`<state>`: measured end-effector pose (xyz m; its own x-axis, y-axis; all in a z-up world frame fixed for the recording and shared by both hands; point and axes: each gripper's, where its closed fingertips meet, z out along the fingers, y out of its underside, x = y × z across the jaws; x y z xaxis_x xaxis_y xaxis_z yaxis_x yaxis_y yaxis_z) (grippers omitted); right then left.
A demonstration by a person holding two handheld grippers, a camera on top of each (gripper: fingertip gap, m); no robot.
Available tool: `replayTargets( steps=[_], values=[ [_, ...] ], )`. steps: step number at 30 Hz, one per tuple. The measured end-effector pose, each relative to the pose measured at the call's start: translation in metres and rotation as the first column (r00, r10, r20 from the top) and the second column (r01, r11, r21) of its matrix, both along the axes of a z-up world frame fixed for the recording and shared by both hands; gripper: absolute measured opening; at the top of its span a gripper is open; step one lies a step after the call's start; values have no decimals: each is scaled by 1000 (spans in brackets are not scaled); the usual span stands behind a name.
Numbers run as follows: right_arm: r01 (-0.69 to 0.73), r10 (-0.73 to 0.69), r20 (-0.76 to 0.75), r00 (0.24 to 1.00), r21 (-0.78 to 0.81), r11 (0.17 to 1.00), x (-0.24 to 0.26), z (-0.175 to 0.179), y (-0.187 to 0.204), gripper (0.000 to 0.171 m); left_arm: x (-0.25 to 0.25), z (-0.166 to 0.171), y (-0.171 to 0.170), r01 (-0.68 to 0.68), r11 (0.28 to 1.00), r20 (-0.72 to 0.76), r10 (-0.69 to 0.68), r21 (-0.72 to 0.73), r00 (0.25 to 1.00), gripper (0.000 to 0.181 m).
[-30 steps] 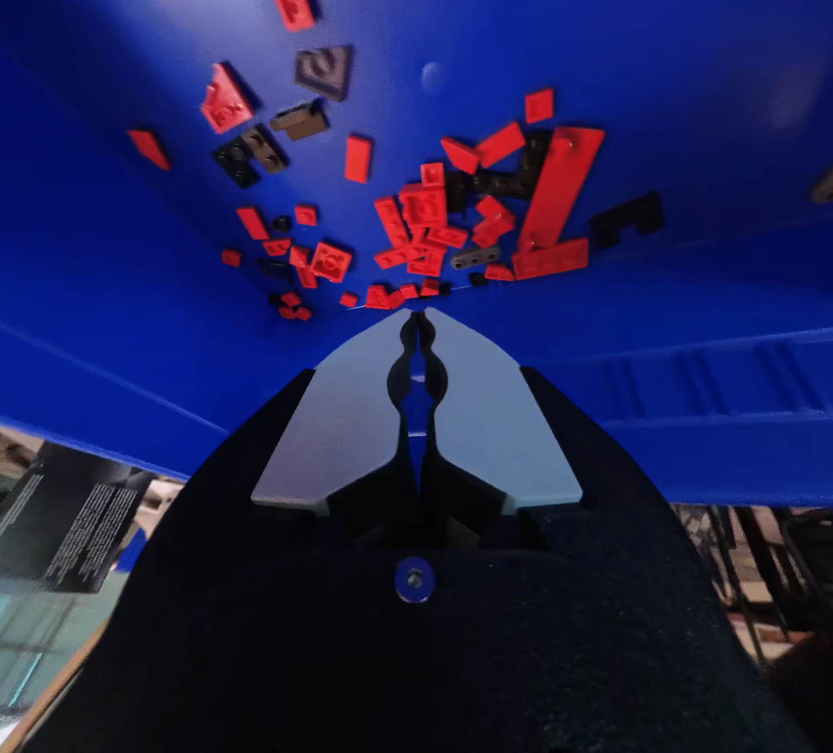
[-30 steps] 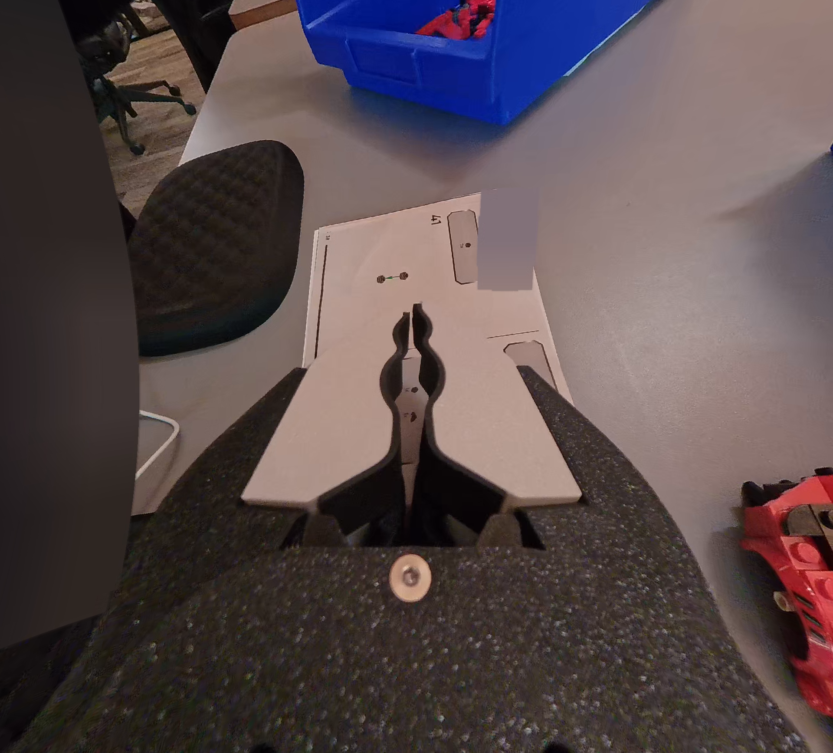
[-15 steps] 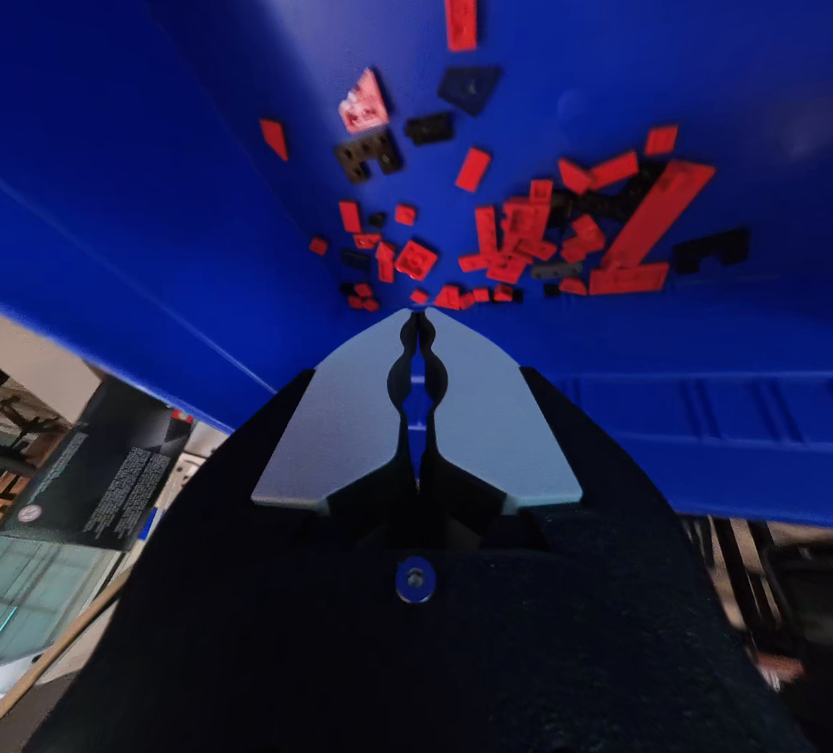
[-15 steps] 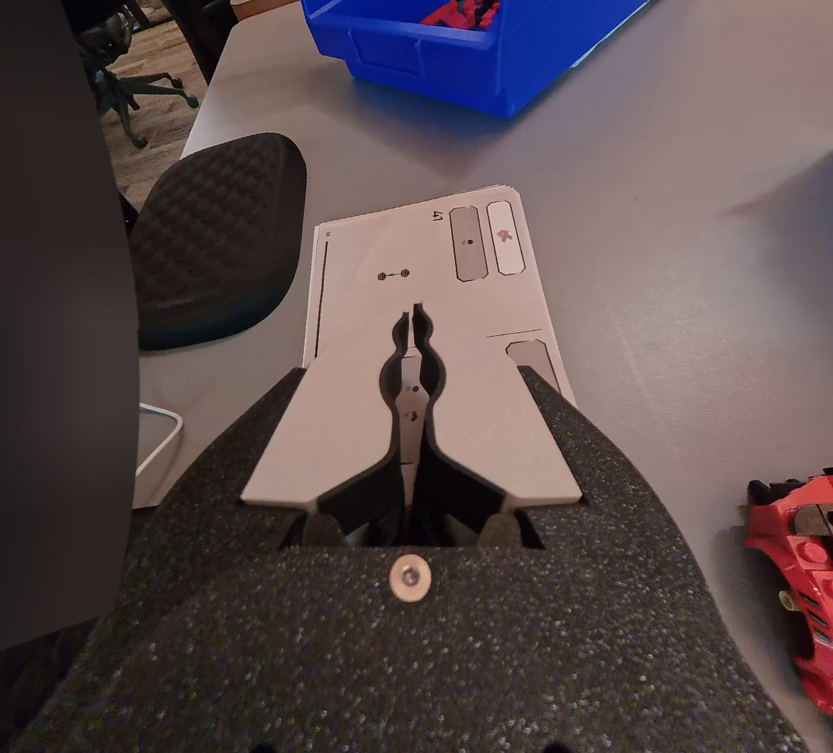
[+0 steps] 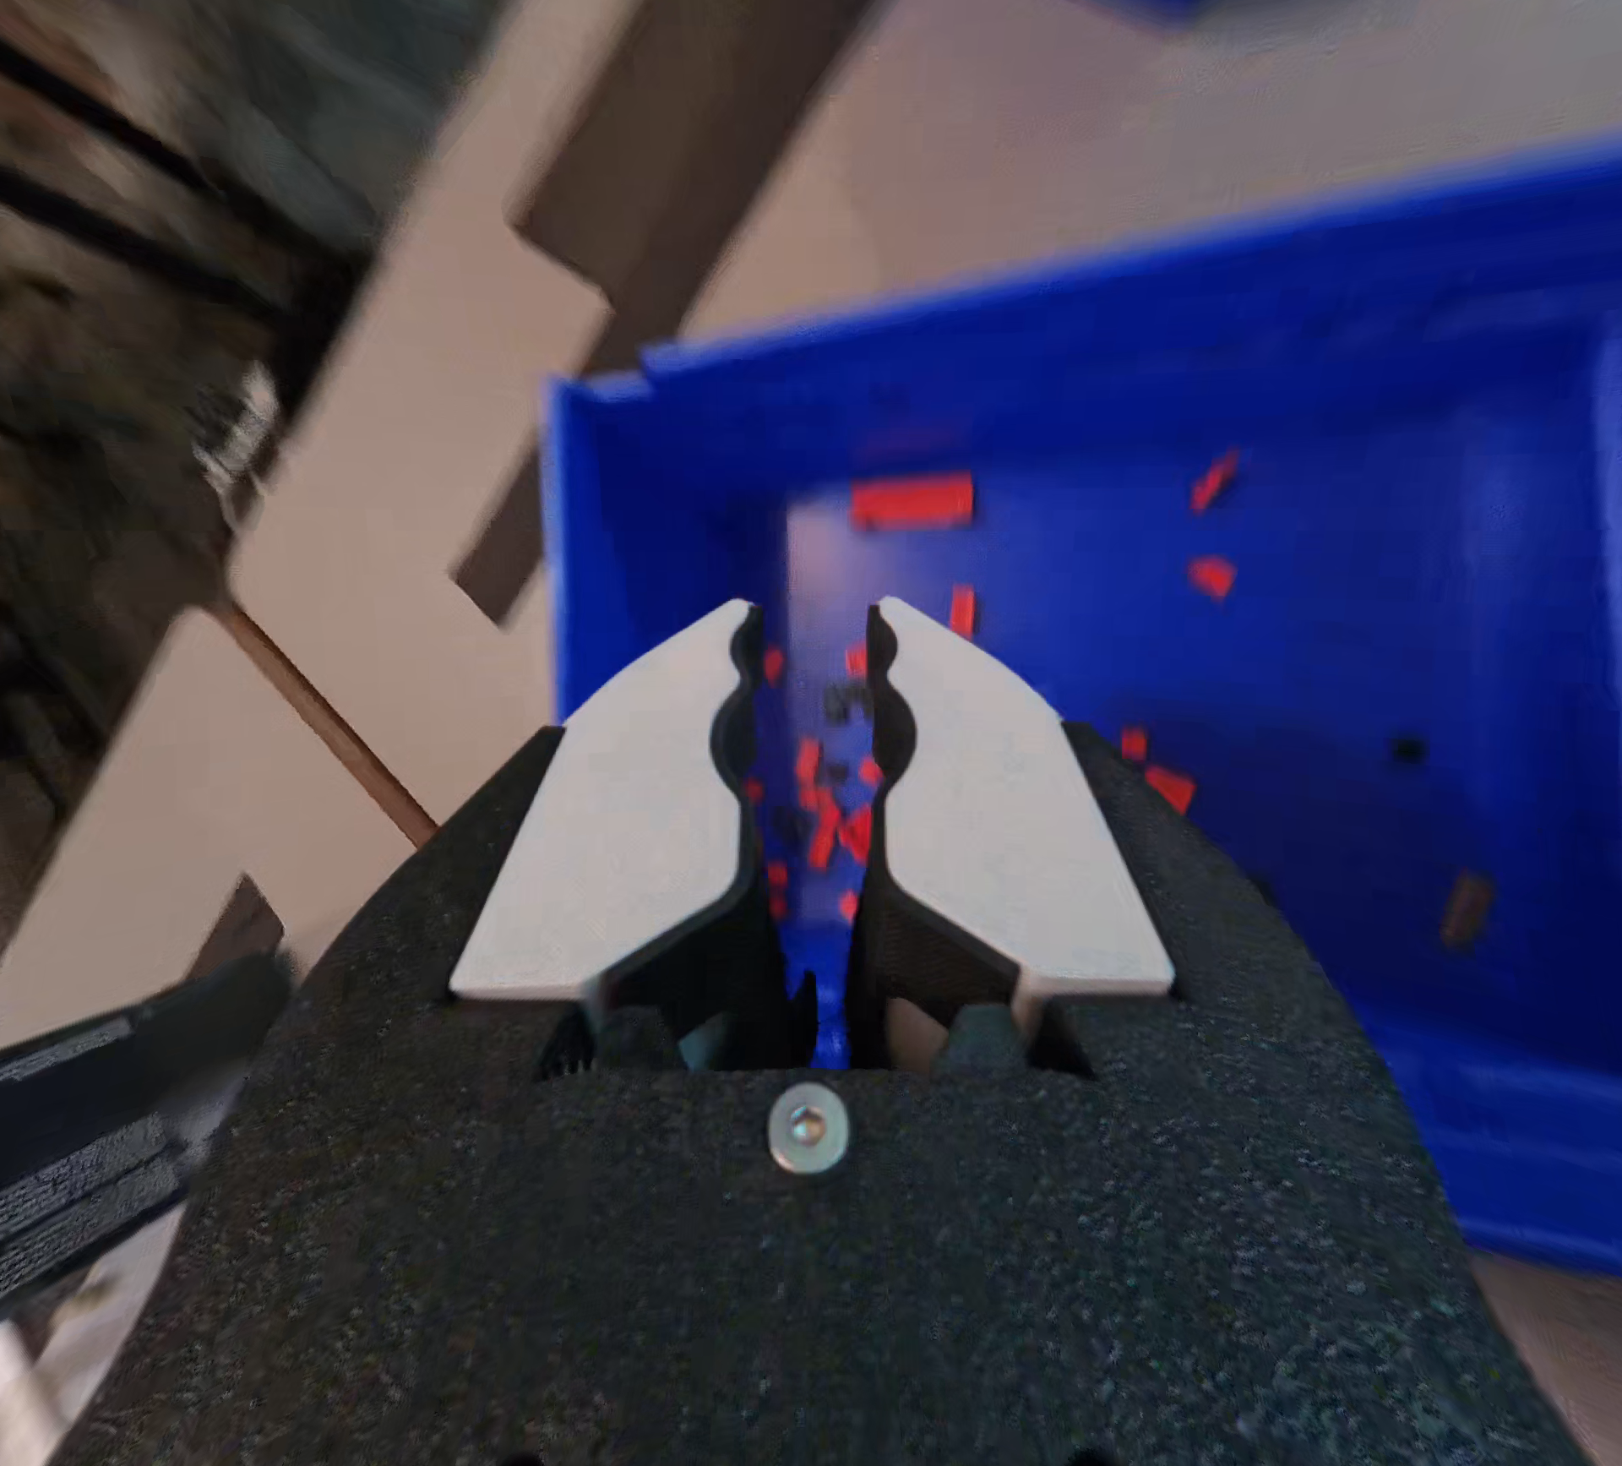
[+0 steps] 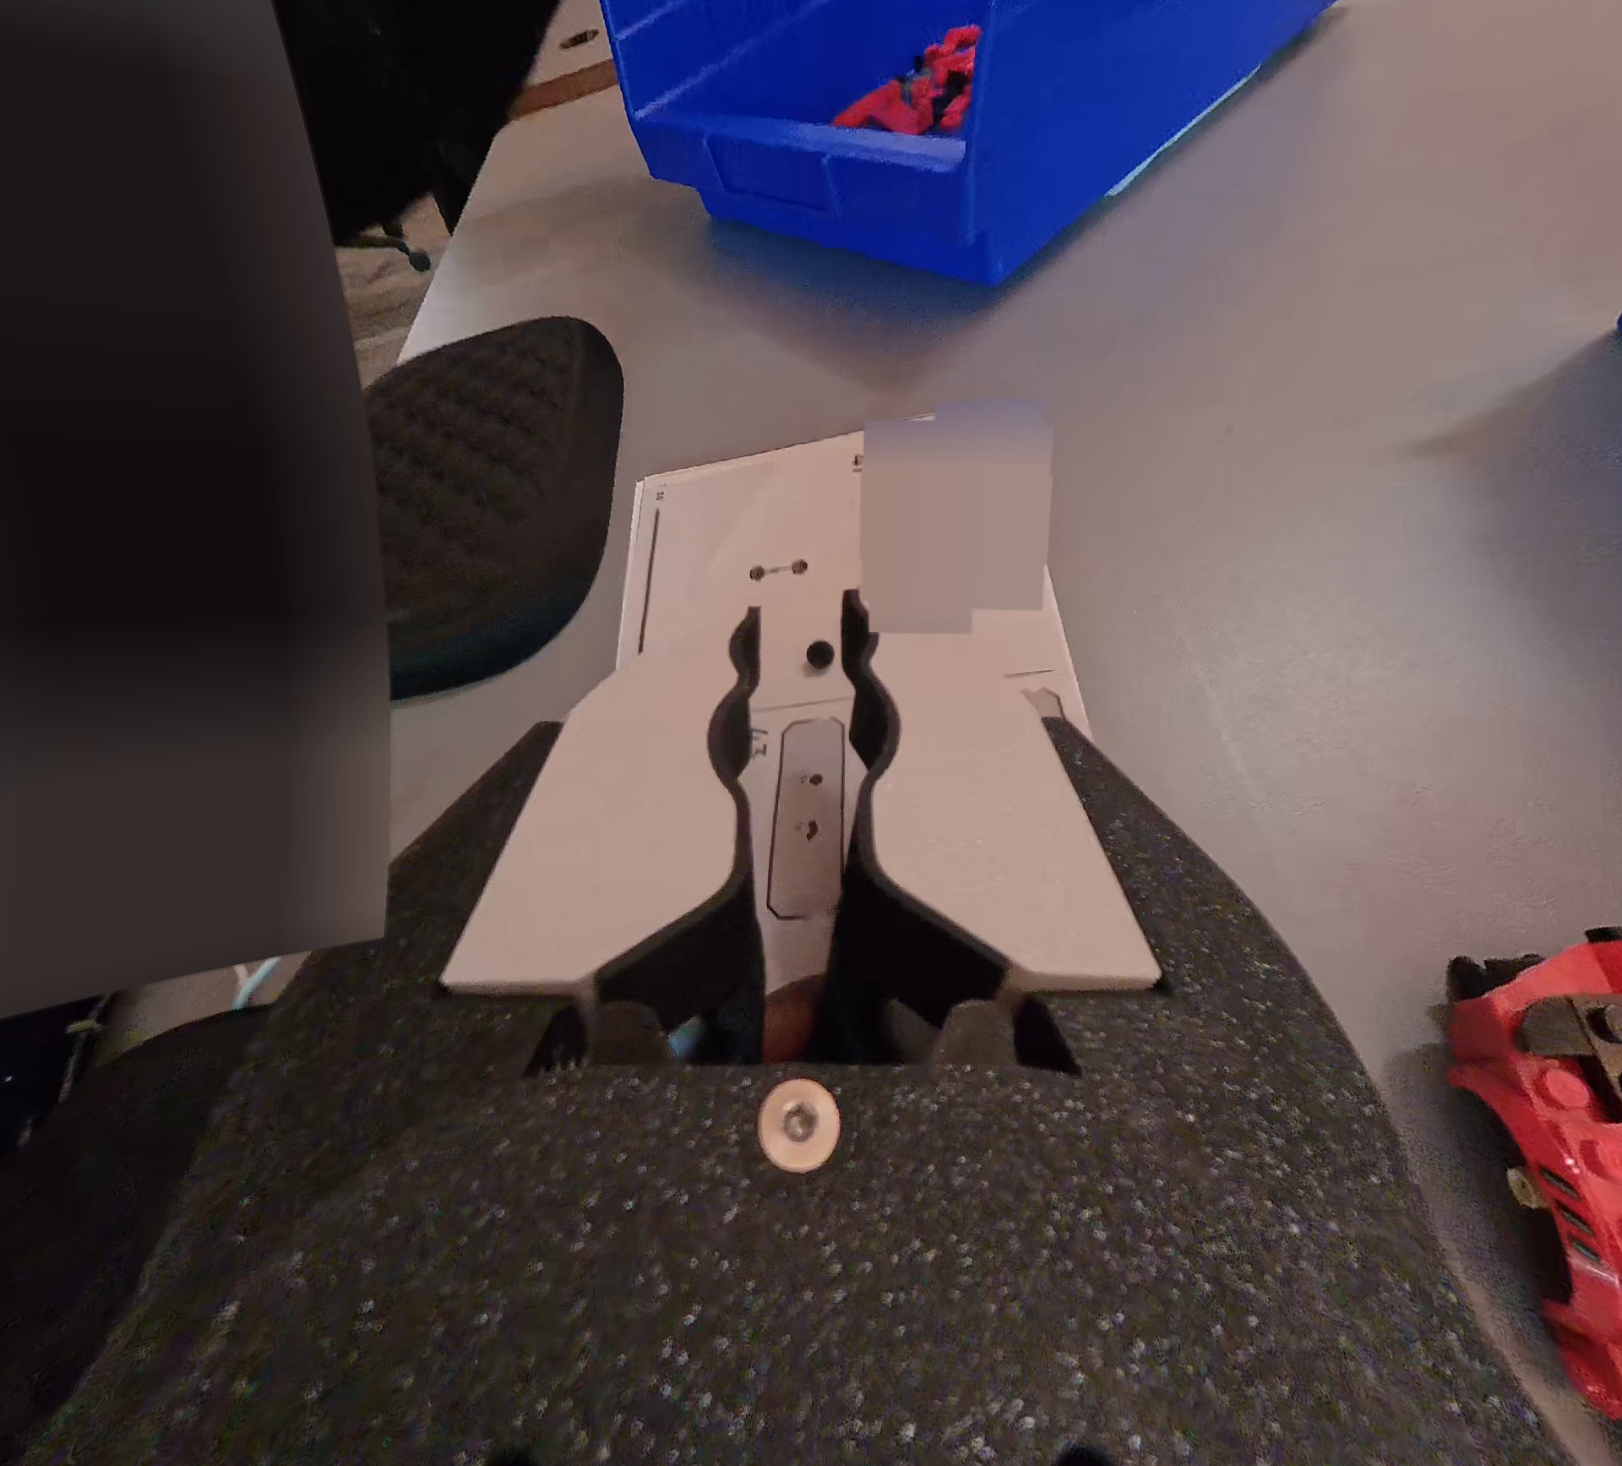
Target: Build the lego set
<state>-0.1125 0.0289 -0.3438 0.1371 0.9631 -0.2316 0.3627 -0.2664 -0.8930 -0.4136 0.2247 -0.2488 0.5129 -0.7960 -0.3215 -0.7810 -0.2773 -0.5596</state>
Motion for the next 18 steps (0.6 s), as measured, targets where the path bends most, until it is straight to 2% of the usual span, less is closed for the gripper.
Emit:
replayTargets(
  steps=[2, 4, 7, 9, 10, 11, 12, 14, 16, 18],
  values=[
    [-12, 12, 0, 1000, -18, 1000, -6, 10, 1, 26, 2, 53, 2, -44, 981, 212, 2, 190, 977, 29],
    [-45, 47, 56, 997, -37, 998, -19, 23, 3, 38, -14, 106, -1, -175, 929, 411, 27, 327, 911, 39],
    [-131, 133, 208, 969, -23, 991, -54, 53, 12, 54, -49, 160, -19, -373, 831, 628, 37, 412, 777, 75],
    [-194, 188, 296, 937, -8, 981, -92, 74, 23, 64, -67, 174, -34, -457, 781, 717, 16, 426, 697, 89],
    [-225, 213, 322, 922, 0, 974, -116, 84, 30, 67, -73, 173, -41, -474, 773, 736, 13, 422, 677, 97],
    [-260, 241, 336, 910, 10, 966, -142, 93, 36, 66, -78, 171, -45, -467, 769, 724, 8, 436, 690, 105],
    [-305, 279, 340, 898, 23, 952, -170, 100, 43, 64, -90, 172, -47, -498, 752, 721, 45, 431, 692, 106],
    [-416, 374, 360, 855, 45, 908, -224, 103, 54, 53, -112, 179, -49, -593, 700, 761, 109, 398, 640, 101],
    [-567, 519, 418, 746, -11, 823, -262, 86, 54, 37, -117, 177, -56, -583, 709, 753, 111, 397, 648, 100],
    [-678, 628, 479, 614, -89, 730, -284, 62, 55, 32, -132, 173, -59, -621, 678, 750, 156, 392, 643, 97]
  ],
)
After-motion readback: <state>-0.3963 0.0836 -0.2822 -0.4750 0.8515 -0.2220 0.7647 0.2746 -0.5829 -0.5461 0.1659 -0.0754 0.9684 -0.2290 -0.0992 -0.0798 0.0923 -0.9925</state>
